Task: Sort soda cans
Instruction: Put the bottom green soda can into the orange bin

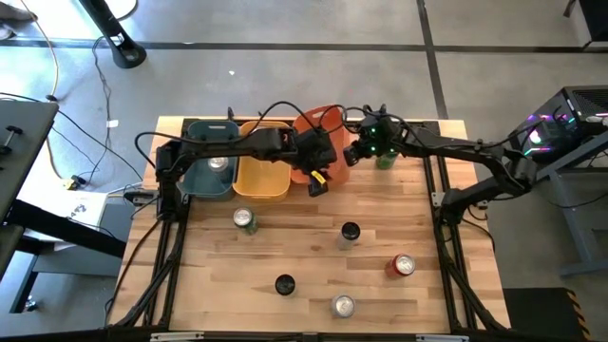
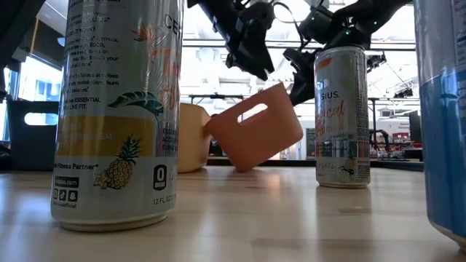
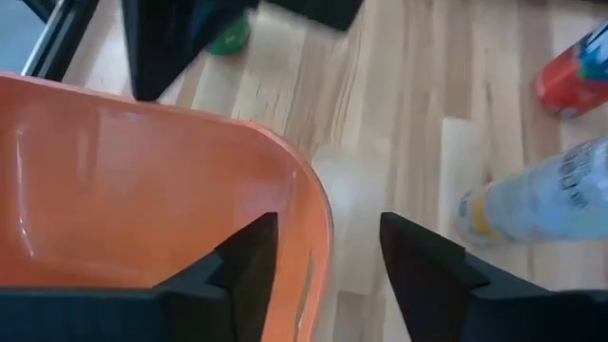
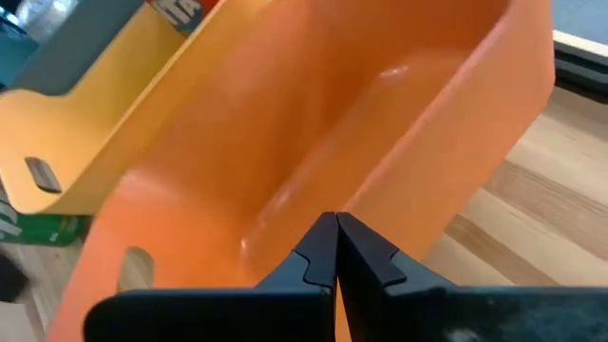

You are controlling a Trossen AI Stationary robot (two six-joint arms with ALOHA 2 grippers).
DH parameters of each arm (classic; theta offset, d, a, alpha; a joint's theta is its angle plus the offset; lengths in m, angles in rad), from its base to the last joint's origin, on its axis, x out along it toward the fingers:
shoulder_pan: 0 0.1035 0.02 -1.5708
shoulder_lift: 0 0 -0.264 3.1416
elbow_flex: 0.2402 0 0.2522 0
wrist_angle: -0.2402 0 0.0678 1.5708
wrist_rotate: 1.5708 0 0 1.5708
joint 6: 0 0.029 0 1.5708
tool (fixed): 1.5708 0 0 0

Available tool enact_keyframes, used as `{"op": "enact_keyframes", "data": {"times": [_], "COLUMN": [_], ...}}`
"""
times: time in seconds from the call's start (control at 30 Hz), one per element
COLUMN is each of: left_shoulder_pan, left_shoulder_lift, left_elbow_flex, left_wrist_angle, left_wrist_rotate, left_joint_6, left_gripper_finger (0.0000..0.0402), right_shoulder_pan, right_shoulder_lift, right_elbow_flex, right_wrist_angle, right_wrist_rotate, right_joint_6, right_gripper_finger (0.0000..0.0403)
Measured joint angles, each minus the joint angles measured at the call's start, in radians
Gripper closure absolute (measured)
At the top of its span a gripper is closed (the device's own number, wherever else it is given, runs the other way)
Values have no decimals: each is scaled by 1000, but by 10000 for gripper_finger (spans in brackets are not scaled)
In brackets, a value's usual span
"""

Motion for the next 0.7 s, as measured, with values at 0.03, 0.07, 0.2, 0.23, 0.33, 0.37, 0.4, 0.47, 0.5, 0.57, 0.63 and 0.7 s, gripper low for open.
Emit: {"op": "enact_keyframes", "data": {"times": [0.03, 0.07, 0.2, 0.23, 0.33, 0.37, 0.4, 0.47, 0.5, 0.57, 0.63, 0.7], "left_shoulder_pan": [0, 0, -2, -3, -3, -3, -3, -3, -2, -3, -3, -2], "left_shoulder_lift": [0, 0, 0, 0, -3, -4, -7, -25, -43, -83, -132, -188], "left_elbow_flex": [7, 15, 60, 75, 123, 142, 162, 192, 199, 198, 169, 124], "left_wrist_angle": [2, 0, -38, -51, -121, -144, -171, -242, -265, -309, -340, -354], "left_wrist_rotate": [7, 16, 22, 23, 44, 47, 48, 48, 48, 25, -32, -102], "left_joint_6": [-7, -10, -18, -18, -17, -17, -17, -14, -13, -20, -32, -50], "left_gripper_finger": [213, 208, 198, 198, 197, 197, 197, 197, 197, 197, 197, 197], "right_shoulder_pan": [0, 0, 0, 0, -2, -2, -2, -2, -2, -2, -2, -2], "right_shoulder_lift": [0, 0, 0, 0, 0, 0, 0, -2, -4, -7, -13, -21], "right_elbow_flex": [0, 0, 0, 0, 0, 0, 0, 0, 0, 1, 1, 1], "right_wrist_angle": [-5, -7, -34, -48, -91, -98, -100, -99, -97, -85, -76, -61], "right_wrist_rotate": [0, 0, 7, 15, 33, 39, 42, 42, 42, 40, 39, 34], "right_joint_6": [-2, -5, -15, -24, -47, -55, -63, -69, -70, -72, -83, -88], "right_gripper_finger": [403, 403, 403, 403, 403, 403, 403, 403, 403, 403, 403, 403]}}
